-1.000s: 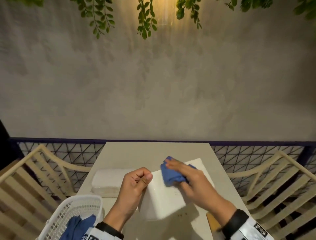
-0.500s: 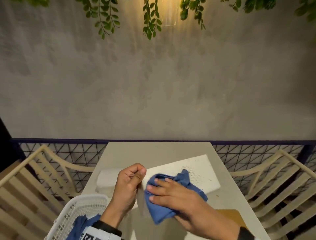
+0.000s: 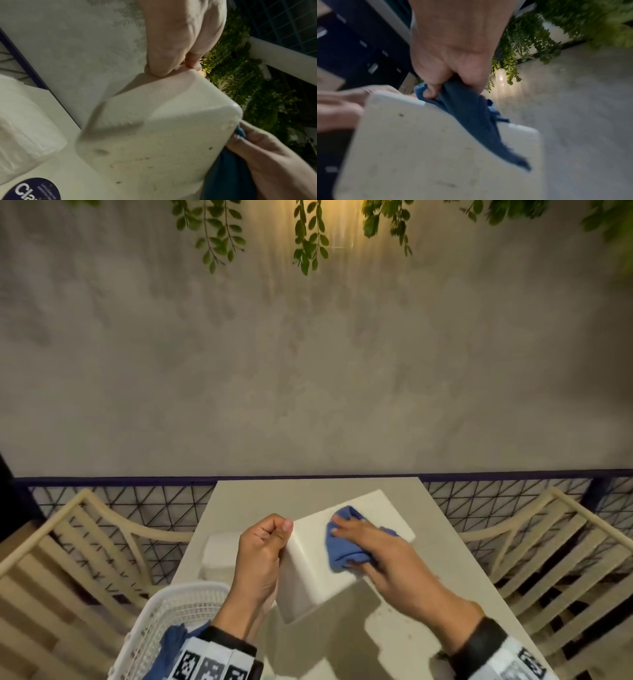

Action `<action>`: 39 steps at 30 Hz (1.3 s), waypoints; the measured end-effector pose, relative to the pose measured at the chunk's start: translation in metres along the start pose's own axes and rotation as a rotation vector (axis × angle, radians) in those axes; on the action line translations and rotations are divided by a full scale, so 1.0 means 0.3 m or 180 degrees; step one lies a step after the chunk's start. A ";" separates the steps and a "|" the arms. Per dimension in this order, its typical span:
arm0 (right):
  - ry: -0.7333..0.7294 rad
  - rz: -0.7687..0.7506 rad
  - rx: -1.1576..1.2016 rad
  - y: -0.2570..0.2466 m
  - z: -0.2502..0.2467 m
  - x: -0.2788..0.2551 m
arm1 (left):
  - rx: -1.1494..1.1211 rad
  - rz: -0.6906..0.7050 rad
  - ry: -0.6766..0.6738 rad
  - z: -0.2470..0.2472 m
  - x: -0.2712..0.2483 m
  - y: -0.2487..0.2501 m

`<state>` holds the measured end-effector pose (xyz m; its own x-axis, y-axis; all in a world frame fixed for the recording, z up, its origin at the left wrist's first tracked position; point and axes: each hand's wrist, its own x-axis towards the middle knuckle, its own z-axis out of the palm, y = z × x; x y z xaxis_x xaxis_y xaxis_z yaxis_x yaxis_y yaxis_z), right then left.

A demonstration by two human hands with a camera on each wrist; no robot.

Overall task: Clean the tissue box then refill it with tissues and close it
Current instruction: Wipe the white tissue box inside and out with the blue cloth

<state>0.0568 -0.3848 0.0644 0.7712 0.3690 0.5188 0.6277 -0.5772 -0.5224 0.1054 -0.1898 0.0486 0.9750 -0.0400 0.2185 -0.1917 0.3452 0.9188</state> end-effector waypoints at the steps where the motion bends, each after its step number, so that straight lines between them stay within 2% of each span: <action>1: -0.0093 -0.0175 0.0098 -0.040 0.033 0.009 | -0.0041 0.0009 0.0034 -0.005 0.003 -0.002; 3: -0.0443 -0.0784 0.0120 -0.102 0.073 -0.017 | -0.0125 -0.0025 -0.0062 -0.012 -0.003 0.005; 4: -0.0591 -0.0880 0.0068 -0.097 0.063 -0.025 | -0.0132 -0.0064 -0.0168 -0.016 -0.011 0.008; 5: -0.0578 -0.0769 0.0040 -0.074 0.042 -0.020 | -0.0124 -0.0105 -0.0281 -0.021 -0.019 0.008; 7: -0.0203 -0.0103 -0.0025 -0.017 0.008 -0.005 | -0.0116 -0.0077 -0.0441 -0.023 -0.038 0.010; 9: -0.0156 0.0305 -0.0151 0.006 -0.016 0.026 | -0.0098 0.0026 -0.0474 -0.015 -0.047 0.013; 13: -0.0746 0.0172 -0.0651 -0.003 -0.048 0.068 | 0.0016 -0.0066 -0.0483 -0.025 -0.057 0.007; 15: -0.0872 0.0165 -0.0754 -0.020 -0.073 0.079 | 0.0468 -0.0126 -0.0748 -0.039 -0.056 0.030; 18: -0.0935 0.0016 -0.0980 -0.047 -0.081 0.101 | 0.1963 -0.0303 -0.1592 -0.021 -0.029 0.098; 20: -0.0974 -0.0154 -0.1221 -0.050 -0.073 0.121 | 0.2923 -0.0294 -0.1795 0.025 -0.003 0.127; 22: -0.0971 -0.0204 -0.1395 -0.054 -0.073 0.135 | 0.3461 -0.0196 -0.1610 0.072 0.020 0.137; 25: -0.0655 -0.0250 -0.1494 -0.043 -0.081 0.135 | 0.3448 -0.0197 -0.1293 0.110 0.031 0.124; 27: -0.0285 -0.0376 -0.1352 -0.027 -0.058 0.121 | 0.3048 -0.0264 -0.1138 0.122 0.029 0.106; 29: -0.0077 -0.0378 -0.0805 0.002 -0.021 0.072 | 0.2326 -0.0417 -0.0963 0.132 0.011 0.097; 31: -0.0257 -0.0673 -0.0645 0.051 -0.011 -0.010 | 0.1843 -0.0498 -0.0827 0.131 -0.009 0.088; 33: -0.0352 -0.0786 -0.0653 0.100 -0.055 -0.075 | 0.1877 -0.0453 -0.0786 0.129 -0.030 0.070; 36: 0.0300 -0.0145 -0.0451 0.109 -0.099 -0.044 | 0.2041 -0.0399 -0.0543 0.148 -0.032 0.039; 37: 0.0385 -0.0092 -0.0399 0.088 -0.080 -0.023 | 0.1989 -0.0370 -0.0442 0.154 -0.026 0.031; 38: 0.0233 -0.0205 -0.0444 0.062 -0.057 -0.022 | 0.1883 -0.0346 -0.0365 0.161 -0.023 0.034; 39: -0.0130 -0.0438 -0.0491 0.046 -0.030 -0.037 | 0.1740 -0.0317 -0.0317 0.160 -0.021 0.038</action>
<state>0.0559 -0.4035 0.0576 0.6849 0.4794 0.5487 0.7060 -0.6228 -0.3372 0.0917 -0.2306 0.0735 0.9811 -0.1451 0.1277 -0.1554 -0.1998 0.9674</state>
